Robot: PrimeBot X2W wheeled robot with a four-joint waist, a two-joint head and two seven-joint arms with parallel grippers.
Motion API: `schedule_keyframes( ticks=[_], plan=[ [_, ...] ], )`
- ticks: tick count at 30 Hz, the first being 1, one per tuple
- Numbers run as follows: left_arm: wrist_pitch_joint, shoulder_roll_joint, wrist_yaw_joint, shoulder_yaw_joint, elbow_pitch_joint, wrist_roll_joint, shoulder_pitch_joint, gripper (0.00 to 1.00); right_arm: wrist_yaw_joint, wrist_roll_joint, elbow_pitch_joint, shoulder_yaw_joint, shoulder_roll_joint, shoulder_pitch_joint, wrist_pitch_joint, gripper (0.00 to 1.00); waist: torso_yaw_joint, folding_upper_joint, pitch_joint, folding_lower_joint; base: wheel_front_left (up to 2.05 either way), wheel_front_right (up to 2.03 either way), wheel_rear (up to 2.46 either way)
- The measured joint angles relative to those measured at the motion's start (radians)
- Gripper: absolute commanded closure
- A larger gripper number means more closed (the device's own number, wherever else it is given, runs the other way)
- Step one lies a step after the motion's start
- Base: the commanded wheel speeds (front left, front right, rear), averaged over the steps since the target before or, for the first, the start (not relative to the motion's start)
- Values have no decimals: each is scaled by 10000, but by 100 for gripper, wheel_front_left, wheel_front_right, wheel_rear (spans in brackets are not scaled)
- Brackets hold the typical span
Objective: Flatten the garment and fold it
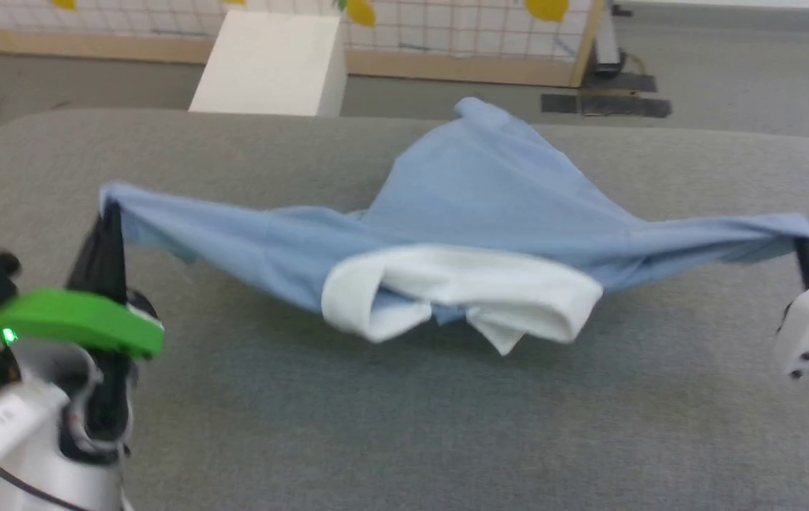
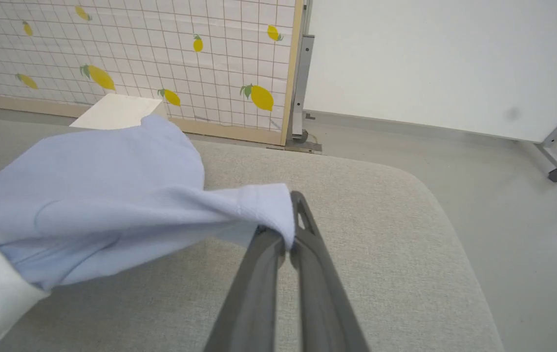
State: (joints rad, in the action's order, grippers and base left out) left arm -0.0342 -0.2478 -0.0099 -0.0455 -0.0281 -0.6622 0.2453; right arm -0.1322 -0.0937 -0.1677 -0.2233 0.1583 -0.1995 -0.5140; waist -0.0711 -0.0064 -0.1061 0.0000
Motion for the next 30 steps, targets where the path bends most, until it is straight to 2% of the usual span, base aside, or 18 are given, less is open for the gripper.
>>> schedule_keyframes(
  ticks=[5,11,15,18,23,30],
  plan=[
    [-1158,-190,42,-161,583,-780,1317,100,0,-407,-19,481,941,-1365,-897,100,360,0,-119,0,0,0,0],
    [-1668,-276,654,-690,384,-1511,3712,100,0,-552,727,1616,1793,-4128,-1643,100,619,0,-871,0,0,0,0],
    [-1624,-418,1078,-949,-104,-1572,5560,100,0,-458,1676,2082,1979,-6357,-1624,100,717,0,-1652,0,0,0,0],
    [-1306,-531,1319,-1133,-570,-1557,6950,100,0,-157,2539,2111,1891,-8058,-1158,100,771,0,-2306,2,0,0,0],
    [-355,-625,1526,-1394,-1221,-1425,9097,100,0,755,3641,1494,1315,-10578,362,100,870,0,-3430,3,0,0,0],
    [1097,-784,1122,-1737,-2056,-1363,11490,100,-2,2211,4366,610,589,-13021,2940,100,1039,0,-4758,4,0,0,0]
  ],
)
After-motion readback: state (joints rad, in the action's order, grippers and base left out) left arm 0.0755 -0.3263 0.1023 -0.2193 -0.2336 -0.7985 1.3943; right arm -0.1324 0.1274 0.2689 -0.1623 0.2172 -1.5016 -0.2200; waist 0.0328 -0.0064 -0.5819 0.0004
